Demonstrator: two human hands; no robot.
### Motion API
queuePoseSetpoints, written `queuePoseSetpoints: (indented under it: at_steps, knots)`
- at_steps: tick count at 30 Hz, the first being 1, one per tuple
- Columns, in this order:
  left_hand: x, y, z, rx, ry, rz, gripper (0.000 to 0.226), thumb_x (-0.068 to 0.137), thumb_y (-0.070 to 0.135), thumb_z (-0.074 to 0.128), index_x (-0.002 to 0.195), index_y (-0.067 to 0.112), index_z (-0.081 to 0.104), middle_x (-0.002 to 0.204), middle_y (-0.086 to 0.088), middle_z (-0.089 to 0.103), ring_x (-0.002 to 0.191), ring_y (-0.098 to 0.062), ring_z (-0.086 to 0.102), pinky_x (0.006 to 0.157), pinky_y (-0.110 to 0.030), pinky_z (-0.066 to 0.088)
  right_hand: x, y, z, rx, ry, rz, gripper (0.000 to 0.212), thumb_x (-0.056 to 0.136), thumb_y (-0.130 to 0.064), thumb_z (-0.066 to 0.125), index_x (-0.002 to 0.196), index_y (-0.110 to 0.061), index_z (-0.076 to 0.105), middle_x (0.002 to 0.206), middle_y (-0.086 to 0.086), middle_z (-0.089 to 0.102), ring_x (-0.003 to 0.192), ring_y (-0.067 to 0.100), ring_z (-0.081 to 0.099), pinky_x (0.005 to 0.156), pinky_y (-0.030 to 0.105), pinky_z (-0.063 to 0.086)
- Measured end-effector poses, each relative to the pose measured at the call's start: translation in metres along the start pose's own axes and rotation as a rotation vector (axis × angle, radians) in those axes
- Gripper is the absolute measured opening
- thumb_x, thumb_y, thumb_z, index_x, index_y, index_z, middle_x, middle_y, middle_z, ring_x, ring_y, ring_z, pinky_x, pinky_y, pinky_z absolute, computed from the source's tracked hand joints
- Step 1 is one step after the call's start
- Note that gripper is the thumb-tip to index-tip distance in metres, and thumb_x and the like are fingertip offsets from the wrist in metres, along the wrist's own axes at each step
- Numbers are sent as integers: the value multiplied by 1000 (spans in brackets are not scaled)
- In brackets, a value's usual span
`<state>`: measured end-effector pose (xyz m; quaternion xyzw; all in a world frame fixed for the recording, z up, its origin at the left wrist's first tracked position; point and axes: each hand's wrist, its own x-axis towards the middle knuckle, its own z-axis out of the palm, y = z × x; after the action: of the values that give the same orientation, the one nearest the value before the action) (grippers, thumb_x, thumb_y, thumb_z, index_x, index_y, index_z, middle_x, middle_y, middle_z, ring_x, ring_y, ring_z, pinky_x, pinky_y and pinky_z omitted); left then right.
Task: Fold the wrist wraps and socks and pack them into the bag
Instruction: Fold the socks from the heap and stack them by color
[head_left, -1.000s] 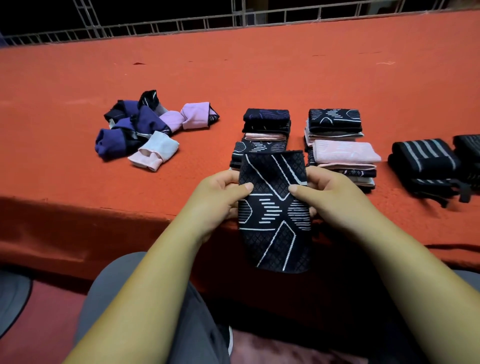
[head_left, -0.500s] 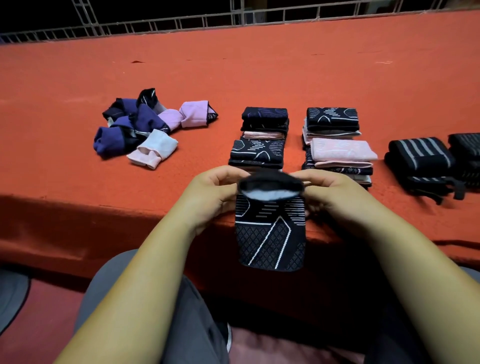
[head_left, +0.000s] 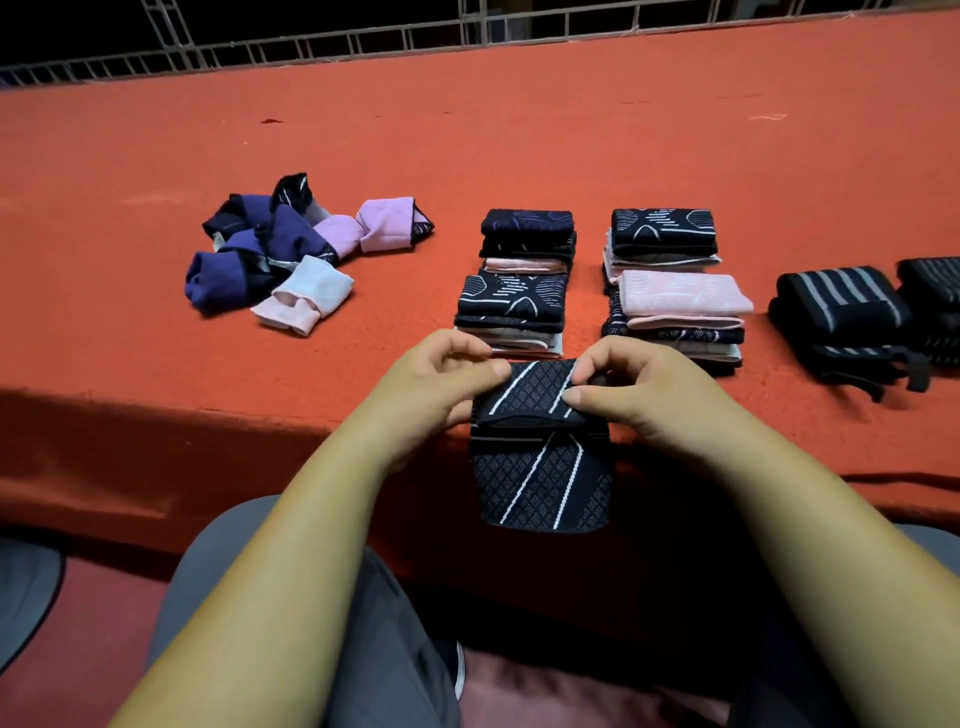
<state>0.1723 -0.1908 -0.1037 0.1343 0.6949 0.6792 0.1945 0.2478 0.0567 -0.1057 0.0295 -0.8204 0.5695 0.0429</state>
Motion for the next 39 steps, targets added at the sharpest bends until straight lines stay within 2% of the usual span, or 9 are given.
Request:
queuePoseSetpoints:
  at_steps: [4, 7, 9, 13, 17, 25, 29, 35, 39]
  knots:
    - [1, -4, -5, 170, -77, -6, 37, 88, 9, 84, 121, 12, 68, 120, -22, 75, 101, -25, 75, 85, -37, 61, -1, -2, 7, 75, -20, 3, 33, 88, -4, 81, 97, -30, 62, 86, -5, 68, 68, 15, 56, 59, 32, 47]
    - [-3, 1, -3, 50, -33, 36, 34, 89, -1, 79, 119, 12, 70, 116, -23, 75, 97, -25, 71, 81, -34, 56, -2, -4, 10, 185, -16, 9, 50, 91, -4, 80, 123, -38, 60, 101, -6, 78, 88, 15, 73, 82, 34, 61]
    - [-3, 2, -3, -74, -17, 80, 39, 86, -3, 79, 122, 9, 69, 114, -19, 76, 99, -28, 70, 88, -39, 54, -1, -5, 10, 181, -82, 51, 38, 96, -17, 77, 129, -33, 65, 107, -8, 80, 98, 14, 76, 90, 33, 61]
    - [-4, 6, -5, -187, -12, 89, 40, 92, 9, 75, 131, 4, 66, 122, -17, 75, 103, -29, 72, 86, -39, 62, -3, -9, 12, 116, -95, 97, 11, 101, -28, 72, 100, -19, 77, 72, -11, 68, 66, 10, 57, 56, 16, 49]
    - [-7, 5, -6, 35, -104, 1, 32, 100, 19, 70, 131, 12, 70, 126, -10, 76, 112, -25, 73, 97, -42, 58, -4, -5, 15, 147, -40, 55, 17, 101, -28, 73, 114, -20, 79, 103, -3, 82, 91, 14, 75, 82, 35, 58]
    - [-6, 6, -1, -35, -27, 53, 30, 102, 2, 63, 132, 3, 65, 102, -8, 78, 78, -12, 74, 57, -21, 56, 0, -4, 14, 165, -114, 60, 19, 97, -44, 75, 104, -27, 78, 79, 15, 69, 70, 18, 52, 69, 31, 43]
    - [-4, 3, -5, -37, -63, 53, 37, 100, -1, 65, 136, 5, 63, 124, -14, 76, 107, -25, 73, 84, -36, 63, -1, -4, 14, 240, -68, 55, 23, 100, -33, 74, 121, -26, 76, 122, 31, 68, 91, 25, 55, 82, 44, 42]
    - [1, -3, -12, -117, -114, 78, 50, 95, -9, 63, 142, 4, 59, 144, -24, 63, 139, -51, 52, 120, -69, 27, -1, -9, 10, 414, -68, 61, 41, 104, -6, 60, 133, -33, 71, 130, 18, 73, 103, 30, 56, 89, 51, 42]
    - [4, -5, -10, -207, -92, 42, 50, 91, -7, 60, 141, -4, 58, 146, -37, 53, 136, -45, 54, 125, -60, 32, 2, -8, 9, 514, -93, 66, 43, 103, -6, 57, 136, -30, 70, 126, 25, 68, 107, 33, 45, 97, 52, 41]
